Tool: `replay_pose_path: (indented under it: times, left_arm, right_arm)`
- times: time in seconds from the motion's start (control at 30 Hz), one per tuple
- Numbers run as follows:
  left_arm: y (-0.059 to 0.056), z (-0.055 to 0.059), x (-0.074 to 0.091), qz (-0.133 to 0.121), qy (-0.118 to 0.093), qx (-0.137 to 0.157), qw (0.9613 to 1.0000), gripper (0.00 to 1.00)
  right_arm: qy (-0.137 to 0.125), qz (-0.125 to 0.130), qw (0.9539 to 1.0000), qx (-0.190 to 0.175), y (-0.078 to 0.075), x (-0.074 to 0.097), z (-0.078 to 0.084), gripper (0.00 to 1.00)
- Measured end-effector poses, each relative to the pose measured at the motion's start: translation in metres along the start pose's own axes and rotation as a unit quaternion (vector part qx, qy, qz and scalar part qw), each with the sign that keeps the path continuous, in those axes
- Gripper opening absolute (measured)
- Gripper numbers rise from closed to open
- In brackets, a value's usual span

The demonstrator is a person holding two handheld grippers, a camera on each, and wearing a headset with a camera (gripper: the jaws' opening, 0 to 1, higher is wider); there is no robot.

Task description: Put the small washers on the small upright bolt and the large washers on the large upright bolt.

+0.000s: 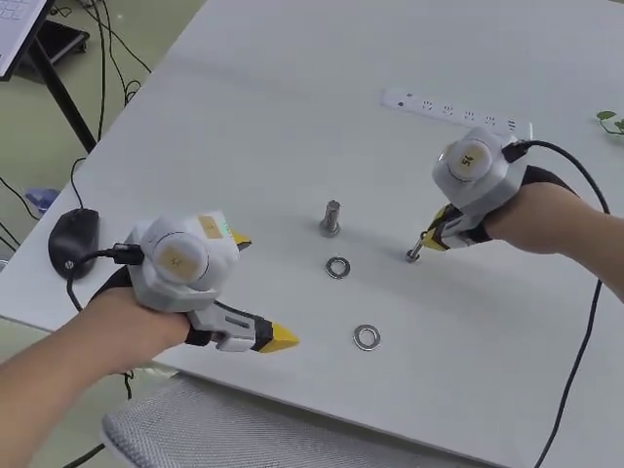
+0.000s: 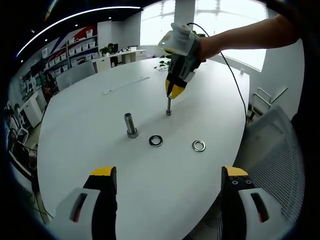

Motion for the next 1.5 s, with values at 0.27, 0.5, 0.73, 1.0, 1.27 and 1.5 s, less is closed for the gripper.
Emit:
replay_pose_path:
  times: [0.27,0.5,0.73,1.0,1.27,1.5]
  left_arm:
    - [0.0,0.005,0.001,0.002,0.005,0.004,1.0,0.84]
    - [0.001,0.009,0.001,0.004,0.006,0.007,0.9999,0.83]
    - [0.002,0.011,0.003,0.004,0.003,0.012,0.9999,0.82]
    - [0.003,0.009,0.006,0.005,-0.004,0.015,0.9999,0.82]
    - [0.005,0.015,0.007,0.007,0.0,0.019,0.9998,0.82]
    - [0.004,0.017,0.009,0.009,0.003,0.019,0.9998,0.81]
  right_arm:
    - [0.005,-0.003,1.0,0.002,-0.001,-0.006,-0.001,0.13]
    - [0.011,-0.005,0.9999,0.005,-0.001,-0.01,-0.002,0.13]
    - [0.018,-0.007,0.9998,0.008,0.001,-0.015,-0.001,0.13]
    - [0.024,-0.007,0.9996,0.01,0.003,-0.023,0.001,0.13]
    - [0.029,-0.007,0.9995,0.014,0.005,-0.033,0.003,0.13]
    - [0.035,-0.01,0.9992,0.015,0.009,-0.041,0.003,0.13]
Point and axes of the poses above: the centre of the closed fingertips' face, and the gripper's own axes: x roughly backward along the fingers, y roughly to its left, z roughly out of its underside, the point moved 8 cm from there along x, roughly backward along the fingers, and after that the axes turned 2 degrees about z, right-handed, at the moved point
